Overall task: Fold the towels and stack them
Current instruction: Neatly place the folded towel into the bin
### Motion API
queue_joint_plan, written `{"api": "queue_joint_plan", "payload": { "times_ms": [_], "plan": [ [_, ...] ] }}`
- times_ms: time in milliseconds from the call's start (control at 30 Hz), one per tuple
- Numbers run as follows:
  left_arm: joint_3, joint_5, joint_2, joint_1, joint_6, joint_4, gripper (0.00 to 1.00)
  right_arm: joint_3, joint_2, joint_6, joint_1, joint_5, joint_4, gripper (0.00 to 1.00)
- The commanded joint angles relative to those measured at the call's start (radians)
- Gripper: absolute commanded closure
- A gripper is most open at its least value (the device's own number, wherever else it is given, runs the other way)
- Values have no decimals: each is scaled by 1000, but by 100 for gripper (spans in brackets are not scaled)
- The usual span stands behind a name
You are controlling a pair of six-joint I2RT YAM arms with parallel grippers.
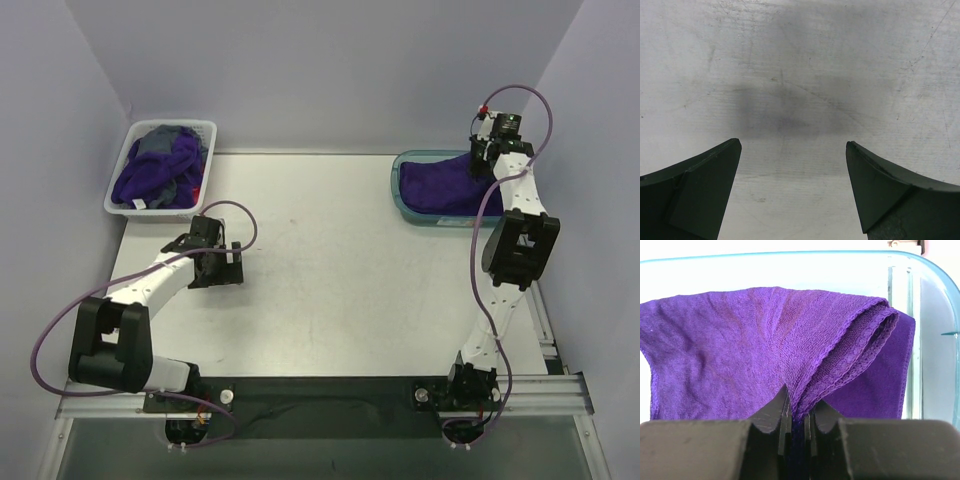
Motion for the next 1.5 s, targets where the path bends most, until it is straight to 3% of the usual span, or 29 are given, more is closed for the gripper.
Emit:
{"api": "queue_joint_plan", "payload": {
  "times_ms": [0,167,233,300,367,500,567,667,867,900,1000,1233,1467],
  "plan": [
    [38,0,9,7,19,31,3,15,-3,-9,-8,30,12,100],
    [38,6,14,7,19,30,2,-8,8,0,-12,71,15,97],
    [38,8,15,7,22,31,2,-14,10,11,-14,103,17,90],
    [38,9,17,7,22,30,2,-14,14,26,-15,177,23,76],
    [40,9,17,7,22,31,3,-13,19,52,-18,230,32,70],
    [40,9,14,7,22,31,3,-14,14,101,-20,375,69,33],
    [38,11,12,7,21,30,2,-22,-1,134,-19,444,84,27],
    [40,14,14,7,21,30,3,-77,-47,161,-3,449,144,27],
    [40,17,8,7,22,30,3,-148,-66,212,28,242,221,42],
    [38,19,3,7,21,30,3,-154,-61,264,14,226,221,48],
    [37,17,-2,7,21,31,3,-191,-56,302,-17,150,238,51],
    [41,25,-2,7,19,31,3,-197,-56,259,-86,3,255,63],
    [41,37,17,7,19,31,3,-185,-53,241,-141,-67,252,60]
  ]
}}
